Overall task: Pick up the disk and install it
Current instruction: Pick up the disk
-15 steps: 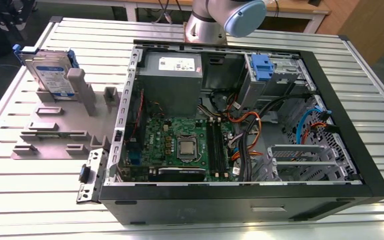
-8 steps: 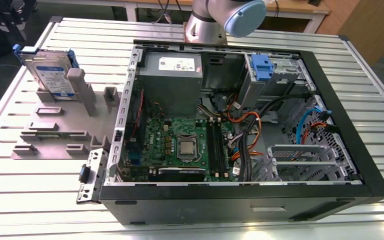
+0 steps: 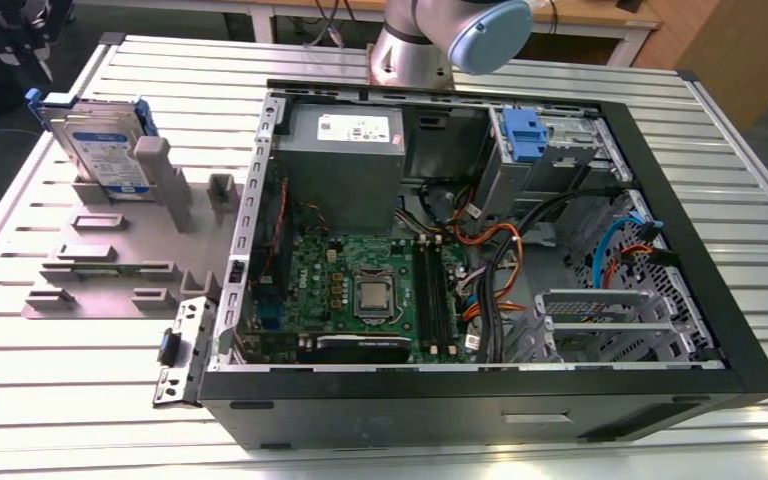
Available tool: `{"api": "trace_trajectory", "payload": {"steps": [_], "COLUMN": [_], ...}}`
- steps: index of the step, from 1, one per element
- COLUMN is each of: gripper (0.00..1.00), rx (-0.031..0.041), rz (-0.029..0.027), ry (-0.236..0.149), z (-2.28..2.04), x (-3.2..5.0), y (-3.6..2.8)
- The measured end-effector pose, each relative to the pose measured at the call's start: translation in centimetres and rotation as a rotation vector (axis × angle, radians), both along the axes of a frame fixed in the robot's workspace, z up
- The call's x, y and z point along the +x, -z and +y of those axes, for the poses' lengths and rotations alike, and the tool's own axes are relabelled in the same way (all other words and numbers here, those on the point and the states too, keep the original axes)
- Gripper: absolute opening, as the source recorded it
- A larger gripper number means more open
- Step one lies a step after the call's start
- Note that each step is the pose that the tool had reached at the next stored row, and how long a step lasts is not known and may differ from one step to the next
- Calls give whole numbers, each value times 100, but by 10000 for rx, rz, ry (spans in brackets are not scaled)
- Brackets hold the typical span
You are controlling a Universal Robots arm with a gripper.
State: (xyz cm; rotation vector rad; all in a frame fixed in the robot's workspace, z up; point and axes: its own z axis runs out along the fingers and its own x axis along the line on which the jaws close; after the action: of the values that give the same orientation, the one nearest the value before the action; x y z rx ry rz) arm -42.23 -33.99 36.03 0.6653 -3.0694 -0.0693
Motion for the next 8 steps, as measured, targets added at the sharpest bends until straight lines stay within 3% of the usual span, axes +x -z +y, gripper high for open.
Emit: {"api": "trace_trajectory", "payload": {"steps": [2,8], "gripper": [11,11], "rx": [0,1], "rz": [0,0], "ry": [-199,-302], "z": [0,0], "x": [0,0], "y": [0,0]}}
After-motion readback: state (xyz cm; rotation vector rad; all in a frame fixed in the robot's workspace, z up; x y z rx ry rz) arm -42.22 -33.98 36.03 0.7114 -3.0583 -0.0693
